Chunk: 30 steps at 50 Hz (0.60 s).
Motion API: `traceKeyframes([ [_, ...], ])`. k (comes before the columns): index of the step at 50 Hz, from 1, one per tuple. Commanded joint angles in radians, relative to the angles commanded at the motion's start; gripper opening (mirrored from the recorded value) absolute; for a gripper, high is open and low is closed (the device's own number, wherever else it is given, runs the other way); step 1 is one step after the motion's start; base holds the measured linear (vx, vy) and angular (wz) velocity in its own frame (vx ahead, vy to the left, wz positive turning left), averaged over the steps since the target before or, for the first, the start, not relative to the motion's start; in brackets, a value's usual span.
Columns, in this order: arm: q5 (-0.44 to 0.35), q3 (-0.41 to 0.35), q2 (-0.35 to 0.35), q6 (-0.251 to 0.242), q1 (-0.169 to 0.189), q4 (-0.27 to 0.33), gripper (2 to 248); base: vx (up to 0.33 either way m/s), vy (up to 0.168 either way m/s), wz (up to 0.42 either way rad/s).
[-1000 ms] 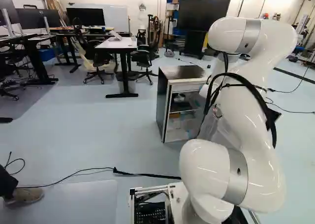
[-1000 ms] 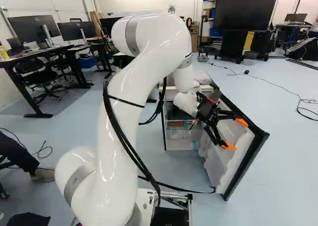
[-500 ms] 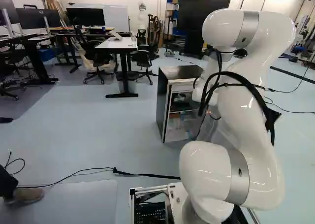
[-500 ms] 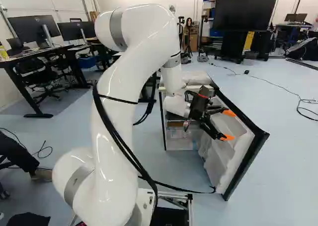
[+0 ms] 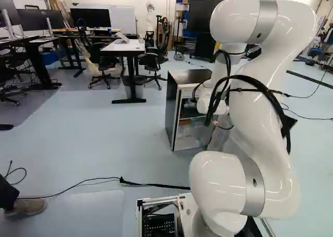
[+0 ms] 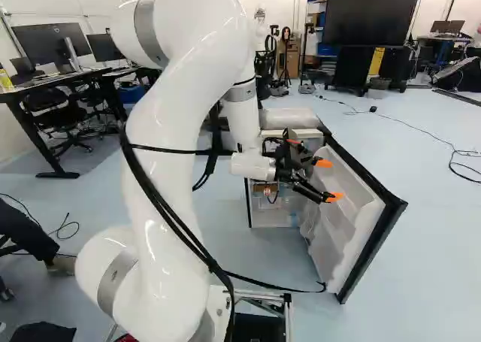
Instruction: Open the fridge door
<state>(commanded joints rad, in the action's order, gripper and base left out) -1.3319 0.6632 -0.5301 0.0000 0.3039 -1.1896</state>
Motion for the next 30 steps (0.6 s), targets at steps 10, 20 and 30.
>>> traceKeyframes([
  [10, 0.012, -0.067, 0.042, 0.000, -0.032, 0.096, 247, 0.000, 0.000, 0.000],
  [20, 0.024, -0.132, 0.084, 0.000, -0.065, 0.192, 247, 0.000, 0.000, 0.000],
  [30, 0.036, -0.193, 0.125, 0.000, -0.099, 0.288, 247, 0.000, 0.000, 0.000],
])
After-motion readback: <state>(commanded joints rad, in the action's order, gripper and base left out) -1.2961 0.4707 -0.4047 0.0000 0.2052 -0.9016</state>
